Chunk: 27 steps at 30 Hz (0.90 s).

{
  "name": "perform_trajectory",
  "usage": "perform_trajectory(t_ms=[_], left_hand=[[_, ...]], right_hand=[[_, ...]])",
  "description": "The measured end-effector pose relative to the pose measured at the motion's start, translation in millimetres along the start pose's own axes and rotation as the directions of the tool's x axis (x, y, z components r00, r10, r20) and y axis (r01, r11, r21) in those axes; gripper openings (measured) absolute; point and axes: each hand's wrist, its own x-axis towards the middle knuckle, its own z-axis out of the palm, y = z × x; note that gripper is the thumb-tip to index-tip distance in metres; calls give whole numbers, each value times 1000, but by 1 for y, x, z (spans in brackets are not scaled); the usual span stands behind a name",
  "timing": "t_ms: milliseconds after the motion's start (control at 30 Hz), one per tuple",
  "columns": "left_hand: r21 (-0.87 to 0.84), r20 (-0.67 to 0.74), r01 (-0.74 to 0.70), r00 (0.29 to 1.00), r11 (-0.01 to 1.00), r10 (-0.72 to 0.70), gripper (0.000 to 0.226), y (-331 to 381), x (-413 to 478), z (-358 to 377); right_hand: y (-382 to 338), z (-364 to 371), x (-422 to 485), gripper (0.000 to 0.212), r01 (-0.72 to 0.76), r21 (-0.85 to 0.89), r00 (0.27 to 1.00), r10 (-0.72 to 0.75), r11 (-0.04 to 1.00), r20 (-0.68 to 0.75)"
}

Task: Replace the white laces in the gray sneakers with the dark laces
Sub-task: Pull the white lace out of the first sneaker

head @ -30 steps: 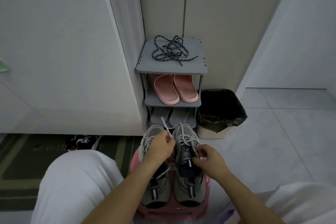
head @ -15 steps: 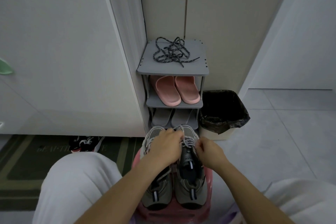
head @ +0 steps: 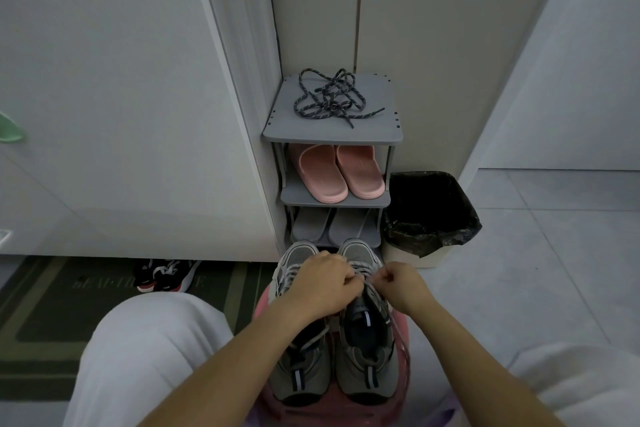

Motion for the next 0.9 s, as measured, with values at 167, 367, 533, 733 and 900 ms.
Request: perform_trajectory(t_ms=[167,367,533,733,900], left_hand=[[137,-14,40,999,990,-38,35,-1,-3,4],[79,15,98,995,992,-99,52,-5,-9,9],[33,19,13,1000,999,-14,63,-11,-6,23],[-179,84,42,996,983,-27,64,-20,-5,28],[-269,94,80,994,960,-57,66,-22,-5,28]], right_hand=[[-3,5,-1,17,118,-108,988,-128,987,-87],[0,13,-3,14,168,-123,965,-189,978,-183],[0,2,-1,26,64,-18,995,-65,998,-71],[5,5,-2,20,159,-91,968,-173,983,-180],[8,7,-1,13,142,-29,978,-145,989,-151]])
